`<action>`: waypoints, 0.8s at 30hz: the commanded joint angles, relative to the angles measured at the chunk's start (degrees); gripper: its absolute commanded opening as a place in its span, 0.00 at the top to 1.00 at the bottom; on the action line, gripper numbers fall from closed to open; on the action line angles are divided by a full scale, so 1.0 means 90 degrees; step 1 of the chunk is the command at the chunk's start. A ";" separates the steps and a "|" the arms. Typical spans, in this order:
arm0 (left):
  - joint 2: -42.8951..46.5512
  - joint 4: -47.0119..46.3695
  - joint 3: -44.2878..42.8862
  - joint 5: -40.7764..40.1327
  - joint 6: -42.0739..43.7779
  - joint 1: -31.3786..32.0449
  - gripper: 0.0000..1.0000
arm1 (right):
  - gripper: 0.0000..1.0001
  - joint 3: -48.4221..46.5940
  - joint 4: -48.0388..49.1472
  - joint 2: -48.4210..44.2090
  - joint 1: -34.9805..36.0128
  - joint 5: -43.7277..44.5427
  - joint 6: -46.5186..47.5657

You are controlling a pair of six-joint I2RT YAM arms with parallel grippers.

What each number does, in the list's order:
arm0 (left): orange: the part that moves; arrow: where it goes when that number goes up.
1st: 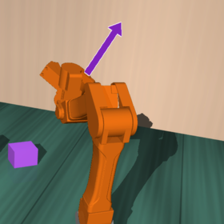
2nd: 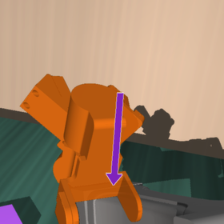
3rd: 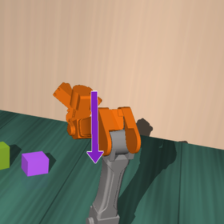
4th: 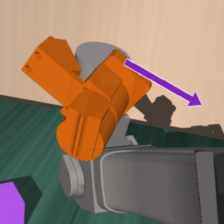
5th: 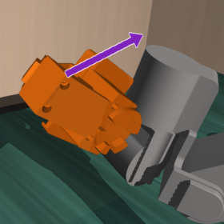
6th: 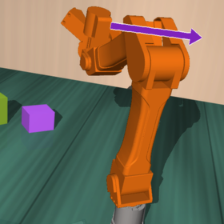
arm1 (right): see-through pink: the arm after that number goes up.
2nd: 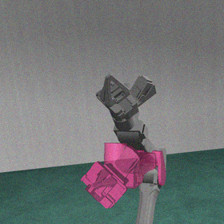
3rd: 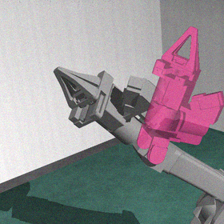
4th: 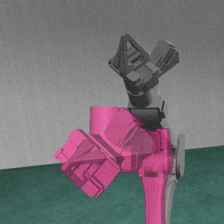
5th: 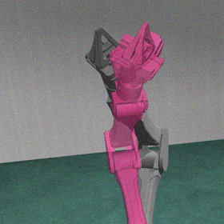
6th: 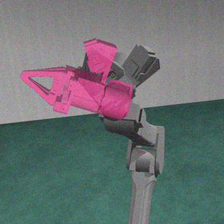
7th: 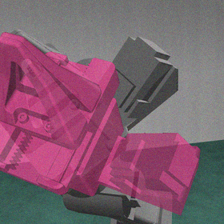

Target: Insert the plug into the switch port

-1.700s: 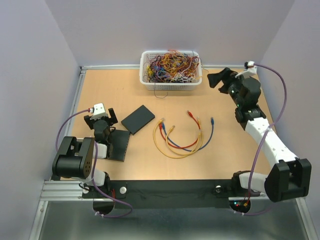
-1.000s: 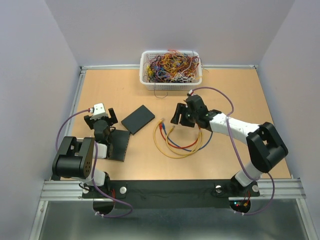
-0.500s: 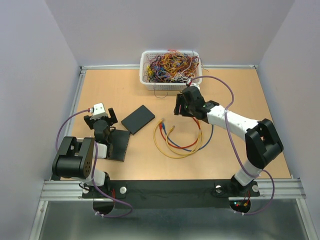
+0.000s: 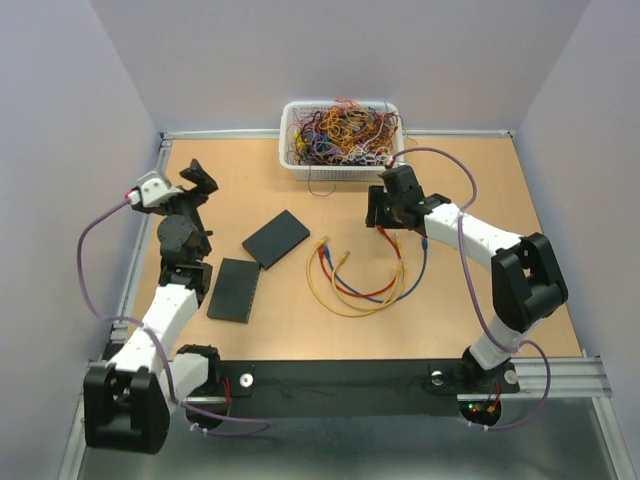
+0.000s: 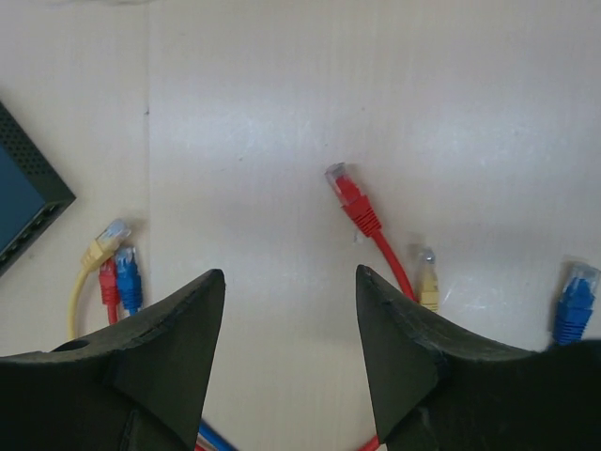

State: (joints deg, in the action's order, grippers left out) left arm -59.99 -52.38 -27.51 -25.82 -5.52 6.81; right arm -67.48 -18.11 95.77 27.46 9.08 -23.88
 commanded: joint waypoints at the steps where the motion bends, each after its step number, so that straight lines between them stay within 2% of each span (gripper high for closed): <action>1: 0.0863 0.1541 -0.0353 -0.0799 -0.2125 0.0015 0.01 | 0.37 -0.0266 -0.0048 -0.0025 0.0112 -0.0618 0.0036; 2: 0.0971 0.1639 -0.0207 -0.1044 -0.3301 -0.0091 0.01 | 0.37 -0.0275 -0.0048 -0.0074 0.0180 -0.0773 -0.0003; 3: 0.1088 0.1834 -0.0089 -0.0795 -0.3448 -0.0170 0.01 | 0.37 -0.0285 -0.0048 -0.0103 0.0258 -0.0842 -0.0022; 4: 0.1253 0.1787 -0.0108 -0.0300 -0.3092 -0.0219 0.06 | 0.37 -0.0295 -0.0048 -0.0113 0.0336 -0.0882 -0.0042; 5: 0.1255 0.1903 -0.0243 0.0131 -0.2576 -0.0219 0.06 | 0.37 -0.0333 -0.0048 -0.0133 0.0540 -0.0969 -0.0061; 6: 0.1110 0.2909 -0.0902 0.0560 -0.2599 -0.0219 0.01 | 0.37 -0.0353 -0.0058 -0.0123 0.0658 -0.0980 -0.0071; 10: 0.0457 0.4934 -0.2770 0.1275 -0.1978 -0.0219 0.01 | 0.37 -0.0578 -0.0039 0.0130 0.0991 -0.1252 -0.0421; 12: 0.0308 0.5563 -0.3628 0.1608 -0.1577 -0.0219 0.01 | 0.37 -0.0704 -0.0039 0.0305 0.0991 -0.1390 -0.0627; 15: 0.0093 0.7026 -0.4566 0.1571 -0.0805 -0.0219 0.01 | 0.39 -0.1045 -0.0019 0.0598 0.0992 -0.1390 -0.0843; 18: 0.0180 0.7333 -0.4669 0.1221 -0.0179 -0.0219 0.01 | 0.41 -0.1280 0.0010 0.0882 0.1011 -0.1448 -0.1009; 20: 0.0512 0.7051 -0.4328 0.0859 -0.0196 -0.0180 0.01 | 0.41 -0.1486 0.0020 0.1165 0.1011 -0.1478 -0.1087; 24: 0.0961 0.6602 -0.3363 0.1102 -0.0304 -0.0180 0.01 | 0.41 -0.1740 0.0010 0.1556 0.1031 -0.1507 -0.1136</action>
State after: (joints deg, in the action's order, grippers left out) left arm -53.87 7.16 -63.16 -15.46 -10.35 4.82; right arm -79.70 -18.85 108.03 36.75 -3.46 -32.42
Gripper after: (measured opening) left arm 0.986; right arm 0.588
